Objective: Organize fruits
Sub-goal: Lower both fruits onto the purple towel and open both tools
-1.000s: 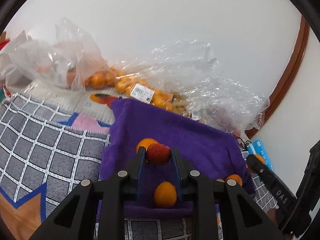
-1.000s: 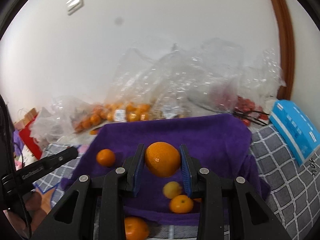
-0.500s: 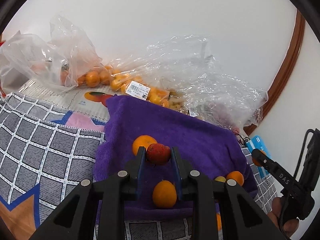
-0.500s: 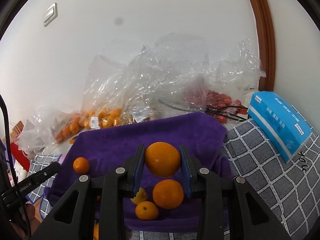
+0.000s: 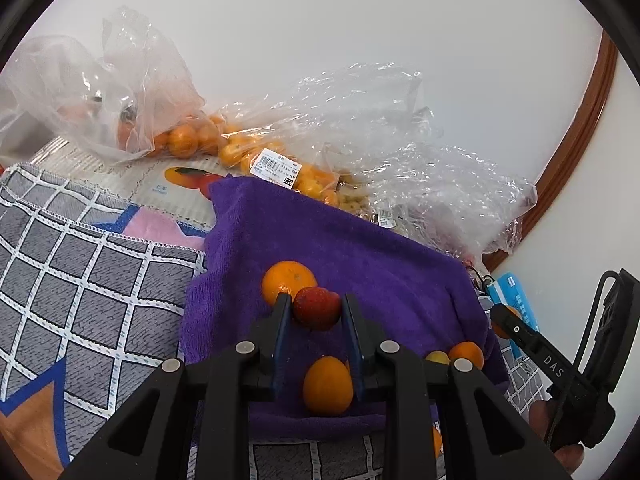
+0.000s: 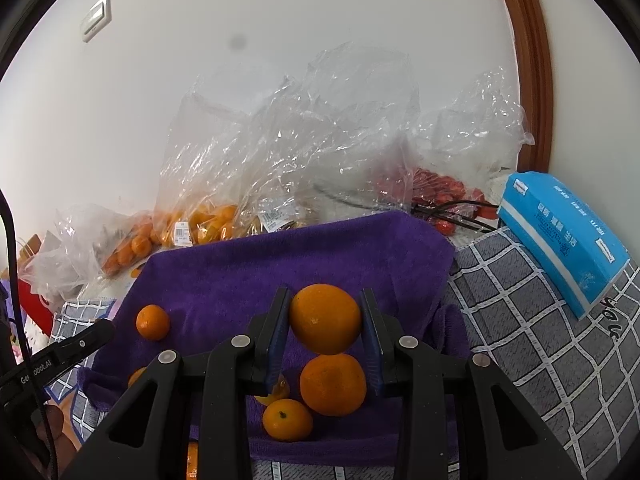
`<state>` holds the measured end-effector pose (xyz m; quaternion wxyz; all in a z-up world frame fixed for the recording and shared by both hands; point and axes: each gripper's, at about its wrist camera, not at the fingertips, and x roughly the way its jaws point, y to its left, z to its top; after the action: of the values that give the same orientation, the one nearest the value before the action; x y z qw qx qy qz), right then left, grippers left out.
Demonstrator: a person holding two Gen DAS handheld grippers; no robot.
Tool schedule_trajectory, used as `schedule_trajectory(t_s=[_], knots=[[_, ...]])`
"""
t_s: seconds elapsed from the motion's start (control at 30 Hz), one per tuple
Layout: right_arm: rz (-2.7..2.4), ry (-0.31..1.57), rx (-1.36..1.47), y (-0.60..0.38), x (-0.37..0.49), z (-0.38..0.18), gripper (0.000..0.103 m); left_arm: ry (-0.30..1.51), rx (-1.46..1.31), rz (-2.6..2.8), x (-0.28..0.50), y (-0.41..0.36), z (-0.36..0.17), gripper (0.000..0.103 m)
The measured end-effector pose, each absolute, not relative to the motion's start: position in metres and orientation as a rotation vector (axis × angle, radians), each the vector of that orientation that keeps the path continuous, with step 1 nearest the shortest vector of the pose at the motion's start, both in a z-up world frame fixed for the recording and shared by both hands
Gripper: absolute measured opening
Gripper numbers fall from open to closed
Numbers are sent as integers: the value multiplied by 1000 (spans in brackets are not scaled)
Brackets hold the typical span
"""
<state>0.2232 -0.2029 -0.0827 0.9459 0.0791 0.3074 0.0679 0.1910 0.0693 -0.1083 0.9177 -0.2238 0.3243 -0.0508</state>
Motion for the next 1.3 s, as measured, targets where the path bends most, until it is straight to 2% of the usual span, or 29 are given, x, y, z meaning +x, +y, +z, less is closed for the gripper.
schedule_trajectory(t_s=[0.83,1.3], knots=[[132,643,202,-216,223,-85,34,663,-492,-114,191,75,-111,24],[227,699,96,-174,226,-105,34,713,-469,-196,196,59,-120,24]])
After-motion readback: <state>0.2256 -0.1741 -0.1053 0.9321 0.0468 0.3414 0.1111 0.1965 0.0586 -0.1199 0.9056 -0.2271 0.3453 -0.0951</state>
